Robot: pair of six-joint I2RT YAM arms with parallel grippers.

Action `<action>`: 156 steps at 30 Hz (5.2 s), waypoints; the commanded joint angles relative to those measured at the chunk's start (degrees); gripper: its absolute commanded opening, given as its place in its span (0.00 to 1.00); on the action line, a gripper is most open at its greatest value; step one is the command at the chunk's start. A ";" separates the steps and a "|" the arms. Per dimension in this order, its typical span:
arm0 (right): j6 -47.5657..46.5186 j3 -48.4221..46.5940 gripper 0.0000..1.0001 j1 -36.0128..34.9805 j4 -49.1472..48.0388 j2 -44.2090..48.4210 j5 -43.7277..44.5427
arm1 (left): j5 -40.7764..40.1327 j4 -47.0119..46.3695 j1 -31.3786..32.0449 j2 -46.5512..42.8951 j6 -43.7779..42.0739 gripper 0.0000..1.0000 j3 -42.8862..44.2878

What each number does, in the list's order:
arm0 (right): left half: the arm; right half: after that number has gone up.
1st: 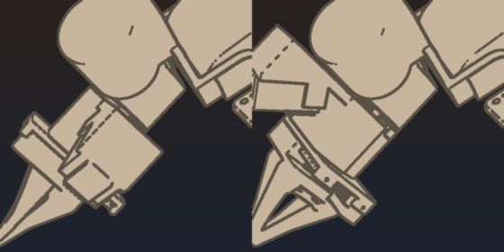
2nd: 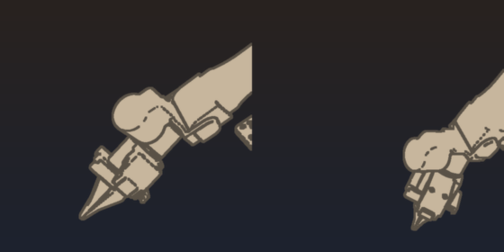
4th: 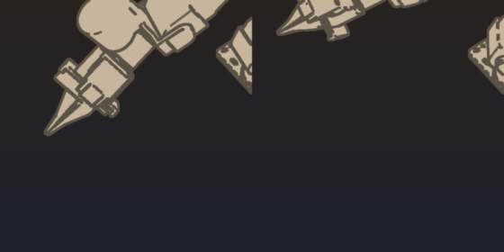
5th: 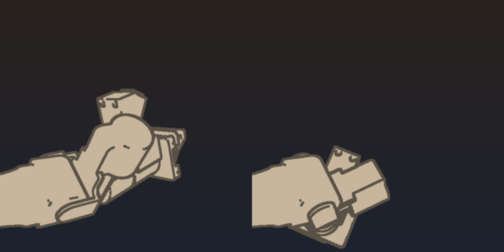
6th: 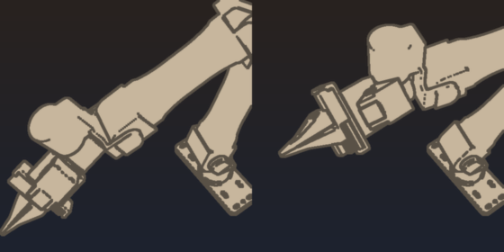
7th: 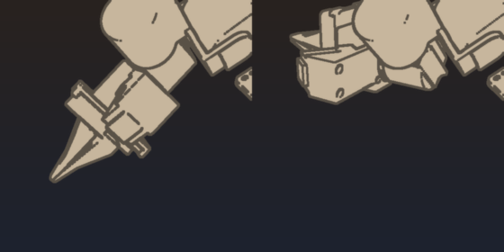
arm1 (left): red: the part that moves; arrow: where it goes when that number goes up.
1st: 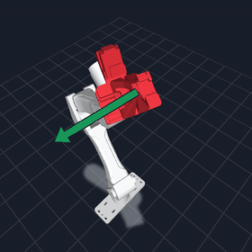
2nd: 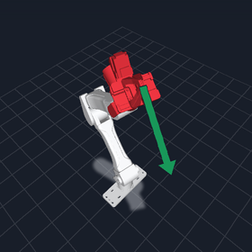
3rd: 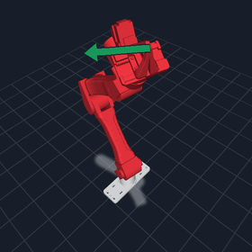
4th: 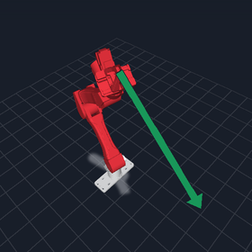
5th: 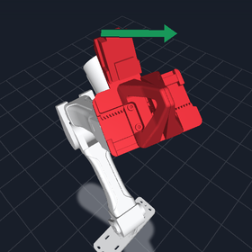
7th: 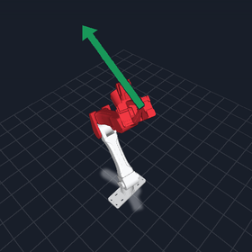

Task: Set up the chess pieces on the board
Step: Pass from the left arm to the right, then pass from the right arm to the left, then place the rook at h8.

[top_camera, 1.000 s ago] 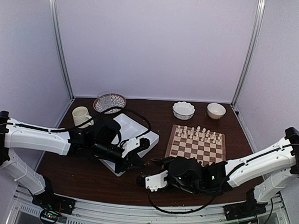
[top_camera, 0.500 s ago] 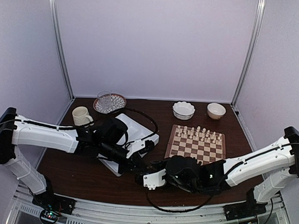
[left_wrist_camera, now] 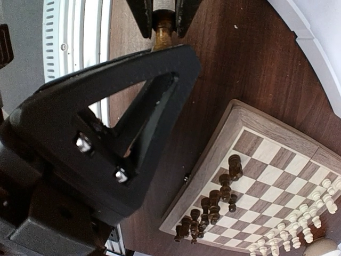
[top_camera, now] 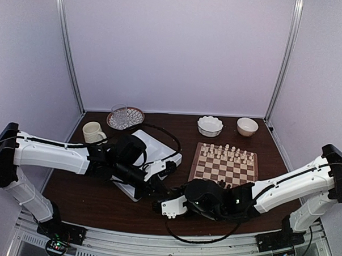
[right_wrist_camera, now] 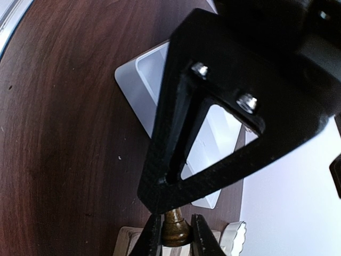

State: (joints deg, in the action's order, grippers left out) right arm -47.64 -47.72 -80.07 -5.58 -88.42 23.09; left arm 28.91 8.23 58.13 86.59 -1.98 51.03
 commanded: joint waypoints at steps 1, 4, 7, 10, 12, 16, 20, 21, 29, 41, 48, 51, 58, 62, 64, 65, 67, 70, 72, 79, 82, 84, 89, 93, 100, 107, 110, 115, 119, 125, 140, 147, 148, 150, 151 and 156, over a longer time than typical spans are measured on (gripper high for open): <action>0.27 -1.74 0.07 -0.32 0.89 -1.12 1.34 | 1.50 -0.84 0.15 -0.23 0.22 0.03 1.56; 0.93 -1.40 0.03 -0.25 0.06 -0.68 1.52 | 1.42 -0.97 0.22 -0.76 0.51 0.12 1.45; 1.88 0.04 0.00 0.21 -2.36 1.32 1.38 | 1.48 -1.30 0.17 -2.14 0.89 0.22 1.04; 4.13 1.97 0.00 1.40 -4.72 4.63 -0.01 | 0.22 -2.47 0.21 -5.04 1.14 0.32 -0.63; 6.04 3.27 0.00 2.42 -5.94 7.27 -1.77 | -0.96 -3.99 0.19 -7.80 1.25 0.40 -2.33; 10.94 6.19 0.00 4.10 -9.78 12.05 -5.24 | -5.22 -6.41 0.16 -13.81 1.36 0.53 -4.85; 16.48 9.37 0.00 5.85 -13.76 16.86 -10.81 | -6.17 -8.70 0.17 -16.88 4.68 0.57 -4.64; 18.33 9.86 0.00 6.46 -14.27 18.13 -12.81 | -5.98 -10.65 0.16 -17.42 5.91 0.57 -4.84; 28.54 13.68 0.00 10.85 -19.70 23.67 -22.91 | -14.82 -22.78 0.15 -15.36 20.78 0.53 -6.46; 32.75 13.83 0.00 11.06 -24.35 18.70 -22.00 | -10.07 -32.11 0.22 -8.85 30.44 0.40 -5.39; 32.55 13.96 0.00 11.38 -24.23 18.18 -19.98 | -10.17 -33.21 0.21 -9.90 31.05 0.42 -6.92; 31.82 13.86 0.00 11.52 -23.54 17.58 -17.53 | -10.19 -32.76 0.20 -10.52 31.82 0.42 -7.15; 31.45 13.58 0.00 12.37 -23.21 16.27 -17.05 | -9.28 -31.96 0.20 -10.88 32.90 0.41 -7.11; 31.07 12.63 0.00 12.39 -22.20 15.19 -17.79 | -7.90 -31.50 0.20 -10.50 33.26 0.39 -6.64; 30.90 12.66 0.00 12.39 -22.45 14.89 -18.64 | -7.21 -30.03 0.15 -9.87 33.33 0.37 -5.64; 30.91 12.59 0.00 12.40 -22.43 14.74 -18.91 | -7.13 -29.21 0.18 -9.52 33.42 0.36 -5.17; 30.79 12.44 0.00 12.39 -22.25 14.62 -19.13 | -7.25 -27.90 0.17 -8.74 33.61 0.35 -4.34; 30.58 12.33 0.00 12.40 -22.06 14.43 -19.47 | -7.04 -25.60 0.18 -7.63 33.75 0.34 -2.59; 30.58 12.09 0.00 12.39 -21.80 14.13 -19.53 | -6.48 -24.68 0.17 -6.88 33.75 0.32 -1.82; 30.51 11.86 0.00 12.32 -21.50 14.04 -19.86 | -5.30 -23.41 0.31 -4.33 34.32 0.28 0.13; 30.56 12.03 0.00 12.34 -21.61 14.32 -19.50 | -5.22 -23.01 0.24 -3.83 34.32 0.29 0.52; 30.52 12.06 0.00 12.37 -21.60 14.41 -19.41 | -5.24 -23.01 0.26 -3.88 34.24 0.28 0.48; 30.42 11.82 0.00 12.40 -21.32 14.08 -19.40 | -5.29 -22.80 0.25 -4.01 34.15 0.15 0.43; 30.59 11.67 0.00 12.40 -21.30 13.89 -19.40 | -5.38 -21.74 0.29 -3.90 34.15 0.09 0.89; 30.70 11.49 0.20 12.36 -21.05 13.91 -18.87 | -8.36 -15.89 0.27 -4.04 33.76 0.00 2.92; 31.00 14.23 0.49 13.73 -21.15 21.11 -14.79 | -14.74 -5.54 0.32 -2.25 31.60 0.00 7.21; 33.17 16.50 0.60 15.85 -22.47 25.50 -12.96 | -15.87 -3.03 0.25 0.58 31.11 0.00 9.24; 41.59 18.33 0.79 20.37 -24.55 28.23 0.40 | -16.21 1.22 0.34 7.07 30.12 0.00 15.01; 47.37 20.08 0.84 22.76 -26.00 27.81 8.40 | -18.17 6.74 1.02 13.26 28.68 0.00 21.51; 55.43 20.43 0.90 25.13 -25.33 26.26 16.30 | -23.84 12.78 3.90 21.42 25.56 0.00 30.77; 69.65 23.72 0.95 32.52 -19.96 32.49 16.18 | -26.98 19.18 6.24 30.33 24.48 0.00 41.09; 69.24 24.55 0.95 32.58 -20.95 33.92 15.33 | -27.45 20.97 6.23 33.39 24.39 0.00 44.07; 69.11 24.67 0.95 32.61 -21.41 33.93 14.63 | -27.44 20.99 6.22 33.69 24.39 0.00 44.20; 69.25 24.78 0.95 32.53 -21.81 33.78 13.89 | -27.34 21.05 6.23 34.27 24.39 0.00 44.78; 69.26 24.74 0.95 32.59 -21.84 33.68 13.79 | -27.33 21.23 6.22 34.60 24.39 0.00 45.00; 68.99 24.78 0.95 32.63 -21.97 33.76 13.75 | -27.39 21.74 6.23 36.08 24.30 0.00 46.46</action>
State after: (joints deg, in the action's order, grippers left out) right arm 21.06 -23.62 -47.79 -26.48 -55.18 37.43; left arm 2.11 30.02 64.14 121.19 23.42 95.15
